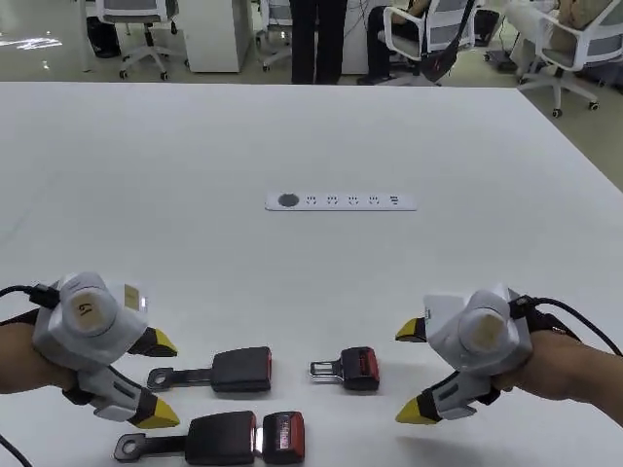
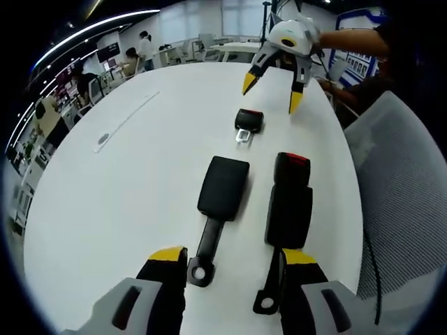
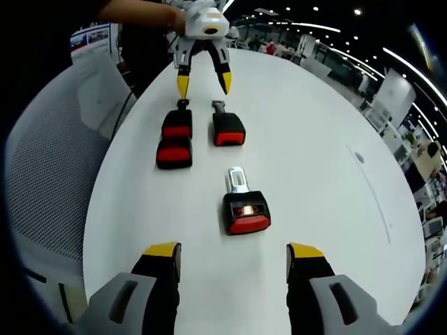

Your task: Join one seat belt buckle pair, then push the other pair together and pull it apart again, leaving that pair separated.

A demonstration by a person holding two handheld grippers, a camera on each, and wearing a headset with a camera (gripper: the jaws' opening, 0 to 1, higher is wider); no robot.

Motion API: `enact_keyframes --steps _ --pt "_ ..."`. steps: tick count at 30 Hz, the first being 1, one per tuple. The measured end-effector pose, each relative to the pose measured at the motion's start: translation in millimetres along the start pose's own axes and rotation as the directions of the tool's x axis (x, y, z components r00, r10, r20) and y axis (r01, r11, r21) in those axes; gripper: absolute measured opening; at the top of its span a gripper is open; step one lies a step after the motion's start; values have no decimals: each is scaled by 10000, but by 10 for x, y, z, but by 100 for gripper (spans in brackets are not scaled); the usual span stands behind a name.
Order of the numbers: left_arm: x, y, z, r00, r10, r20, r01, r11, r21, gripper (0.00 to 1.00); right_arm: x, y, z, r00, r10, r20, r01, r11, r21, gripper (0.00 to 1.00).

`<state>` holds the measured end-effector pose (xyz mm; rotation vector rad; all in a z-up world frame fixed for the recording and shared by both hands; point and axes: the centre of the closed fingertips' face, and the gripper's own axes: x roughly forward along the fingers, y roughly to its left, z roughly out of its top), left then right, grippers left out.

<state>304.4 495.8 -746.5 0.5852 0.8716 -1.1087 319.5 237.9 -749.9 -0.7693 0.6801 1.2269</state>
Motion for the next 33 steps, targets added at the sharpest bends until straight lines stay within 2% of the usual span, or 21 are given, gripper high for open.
enact_keyframes --steps 7,13,17,19,20,21,23,25,27,28,31,33 --pt "-99 -82 -66 9948 345 954 -270 9965 -789 60 -53 28 2 9986 -316 418 302 9989 350 65" --pt "-157 -117 -131 9791 933 1808 -639 9847 -1623 62 -98 86 -9 9958 -540 743 481 9958 780 70" --pt "-159 -210 -210 9737 1109 1991 -744 9804 -1825 64 -130 124 -26 9926 -730 973 619 9917 1129 72" --pt "-181 -264 -199 9667 1307 2199 -873 9765 -1969 65 -139 140 -26 9905 -828 1101 681 9890 1312 74" --pt "-188 -251 -218 9654 1344 2234 -891 9754 -2019 65 -146 145 -23 9888 -893 1198 724 9877 1386 74" --pt "-199 -249 -240 9604 1495 2349 -987 9716 -2150 66 -160 156 -23 9861 -1009 1322 802 9849 1534 74" --pt "-222 -281 -206 9479 1835 2605 -1237 9653 -2300 67 -171 171 -6 9792 -1230 1612 921 9781 1868 76" --pt "-211 -284 -244 9393 2133 2686 -1445 9563 -2543 68 -179 201 8 9720 -1437 1859 1052 9736 2024 76" --pt "-227 -247 -289 9280 2382 2863 -1590 9485 -2738 70 -166 236 15 9655 -1580 2070 1087 9668 2311 77" --pt "-227 -268 -284 9209 2526 2968 -1660 9432 -2879 71 -160 248 19 9619 -1658 2174 1110 9635 2437 79" --pt "-214 -341 -268 9100 2688 3156 -1734 9383 -2994 77 -151 297 4 9552 -1844 2313 1196 9560 2680 82" --pt "-168 -362 -336 9067 2721 3222 -1681 9339 -3157 80 -148 340 3 9484 -2001 2460 1233 9475 2952 84"
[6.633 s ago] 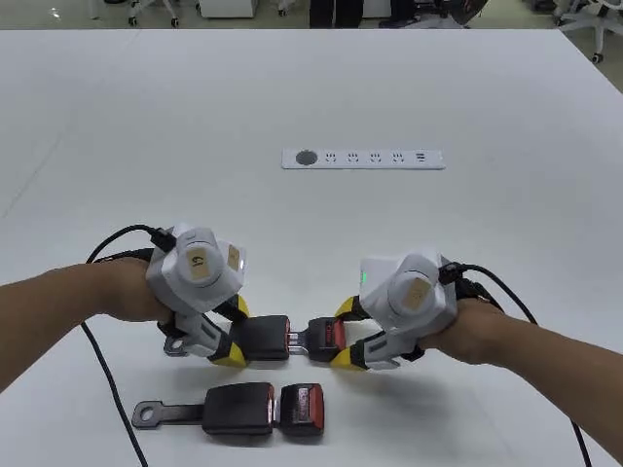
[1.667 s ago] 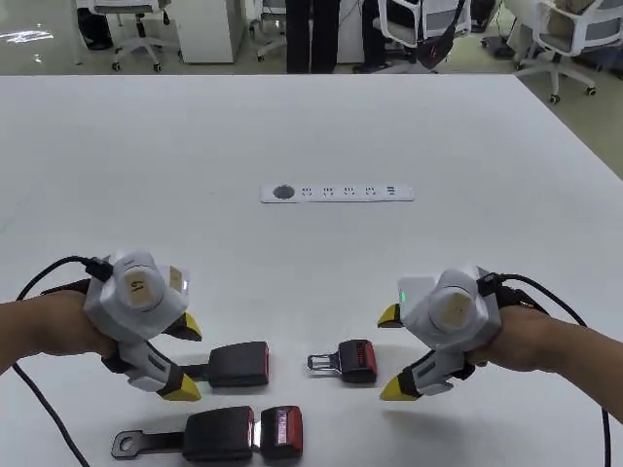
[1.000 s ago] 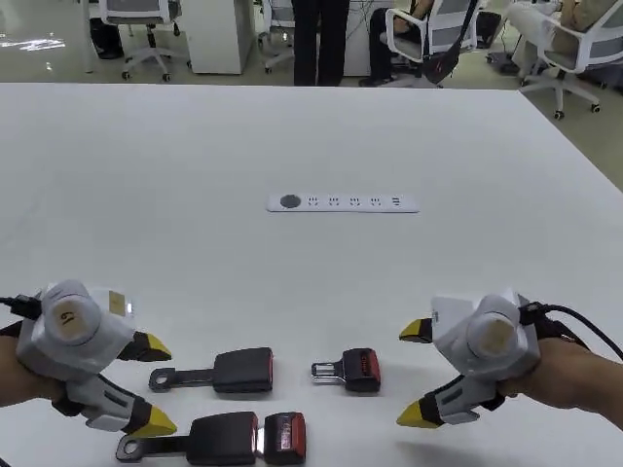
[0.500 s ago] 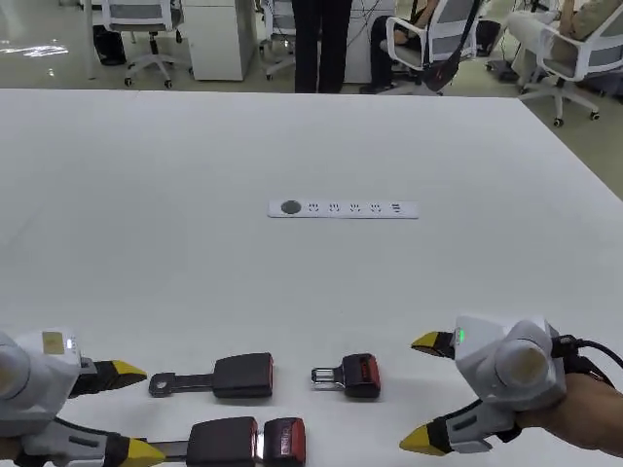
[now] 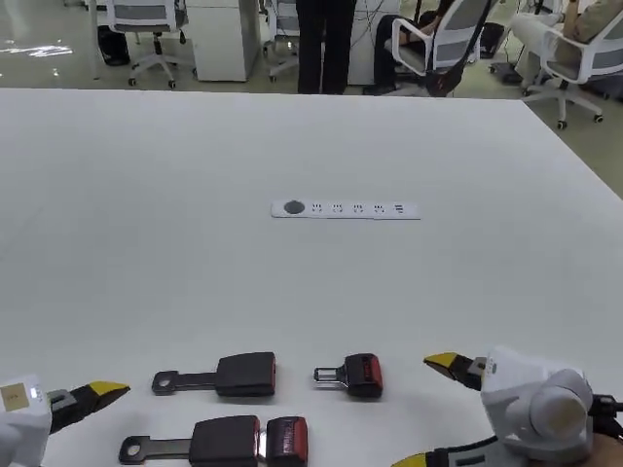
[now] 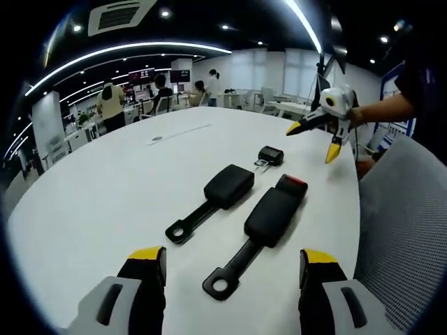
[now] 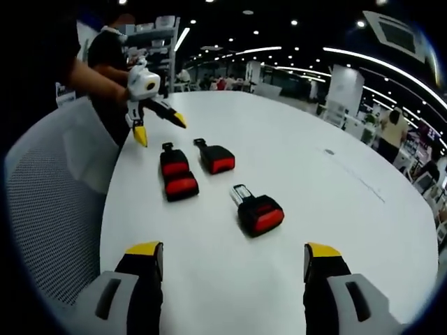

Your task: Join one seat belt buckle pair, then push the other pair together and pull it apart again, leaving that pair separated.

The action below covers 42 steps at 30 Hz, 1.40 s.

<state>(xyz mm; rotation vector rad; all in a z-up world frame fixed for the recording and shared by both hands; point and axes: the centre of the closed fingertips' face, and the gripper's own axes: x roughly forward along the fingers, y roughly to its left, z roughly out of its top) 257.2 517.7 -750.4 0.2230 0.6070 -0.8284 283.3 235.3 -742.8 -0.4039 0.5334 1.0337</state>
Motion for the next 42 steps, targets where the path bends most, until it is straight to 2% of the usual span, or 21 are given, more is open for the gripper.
enact_keyframes --steps 4,6,7,9,12,14,16,20,23,27,31,42 --pt "-19 -87 -3 9997 30 240 -24 9997 -244 85 -37 65 -8 9991 -300 292 294 9993 215 88" --pt "-25 -64 -28 9986 111 523 -101 9998 -186 91 -50 67 -10 9979 -487 416 470 9981 392 91" --pt "-32 -137 42 9979 137 635 -128 9998 -149 94 -58 71 -10 9973 -556 472 534 9975 468 92" --pt "-39 -124 56 9959 309 847 -299 9995 -132 99 -75 88 1 9957 -692 622 659 9963 544 94" --pt "-50 -109 7 9949 403 924 -387 9991 -187 100 -74 137 -5 9936 -760 831 693 9944 798 96" --pt "-51 -155 19 9941 359 1021 -336 9991 -243 100 -66 172 -3 9922 -788 965 702 9934 903 99" --pt "-56 -219 70 9931 409 1098 -386 9990 -236 100 -66 195 3 9907 -819 1090 706 9921 1038 99" --pt "-77 -243 180 9870 633 1476 -588 9977 -347 100 -58 222 -8 9901 -855 1112 724 9905 1173 99" --pt "-73 -279 228 9862 633 1530 -564 9972 -488 100 -52 230 -24 9902 -856 1106 715 9895 1260 99" --pt "-81 -259 302 9799 703 1868 -578 9958 -714 100 -59 229 -23 9882 -897 1239 736 9889 1294 99" --pt "-83 -196 268 9798 718 1867 -612 9962 -621 100 -78 220 -20 9865 -1014 1284 827 9862 1432 99" --pt "-87 -263 289 9813 693 1797 -619 9970 -466 100 -111 248 -56 9878 -1039 1159 868 9857 1444 99"
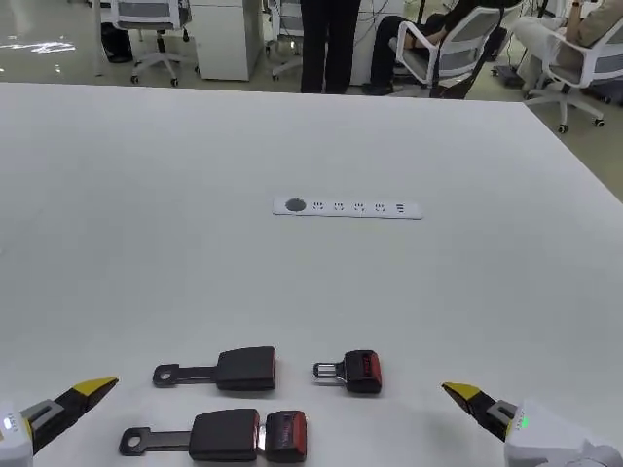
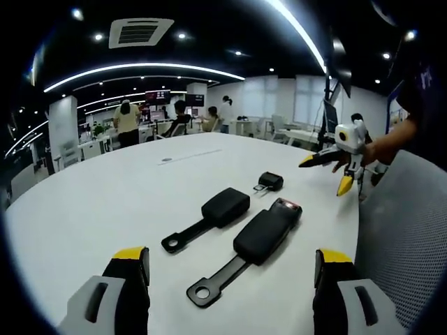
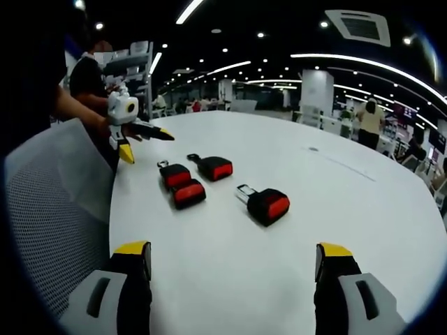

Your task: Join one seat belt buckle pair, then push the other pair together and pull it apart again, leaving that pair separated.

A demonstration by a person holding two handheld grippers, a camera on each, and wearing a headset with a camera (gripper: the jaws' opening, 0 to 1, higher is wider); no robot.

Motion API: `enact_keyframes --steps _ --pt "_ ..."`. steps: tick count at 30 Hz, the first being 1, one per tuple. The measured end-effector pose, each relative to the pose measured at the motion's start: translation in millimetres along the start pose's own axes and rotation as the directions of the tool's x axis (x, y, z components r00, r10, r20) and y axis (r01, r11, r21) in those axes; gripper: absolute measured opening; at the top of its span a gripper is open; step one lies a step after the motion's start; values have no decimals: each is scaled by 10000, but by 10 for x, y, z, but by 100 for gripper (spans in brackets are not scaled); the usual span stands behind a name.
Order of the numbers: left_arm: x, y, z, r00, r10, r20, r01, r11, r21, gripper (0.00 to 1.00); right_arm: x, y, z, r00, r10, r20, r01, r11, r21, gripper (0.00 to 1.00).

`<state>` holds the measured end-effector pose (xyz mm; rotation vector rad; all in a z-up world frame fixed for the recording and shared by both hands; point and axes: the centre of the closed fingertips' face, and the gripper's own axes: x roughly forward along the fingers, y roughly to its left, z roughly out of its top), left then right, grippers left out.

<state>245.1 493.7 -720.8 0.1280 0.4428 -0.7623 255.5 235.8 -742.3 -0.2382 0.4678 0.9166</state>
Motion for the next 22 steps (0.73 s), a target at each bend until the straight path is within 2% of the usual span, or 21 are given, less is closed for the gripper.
enact_keyframes --steps 4,13,22 --pt "-3 17 -38 10000 -21 -41 21 10000 56 100 4 12 10 10000 37 9 -37 9999 -103 99" --pt "-17 -1 -2 10000 -9 -38 9 10000 87 100 31 45 40 9999 164 39 -163 9997 -198 99" --pt "-2 76 -60 10000 1 22 -1 10000 37 100 36 21 37 9999 144 55 -143 9997 -175 99"
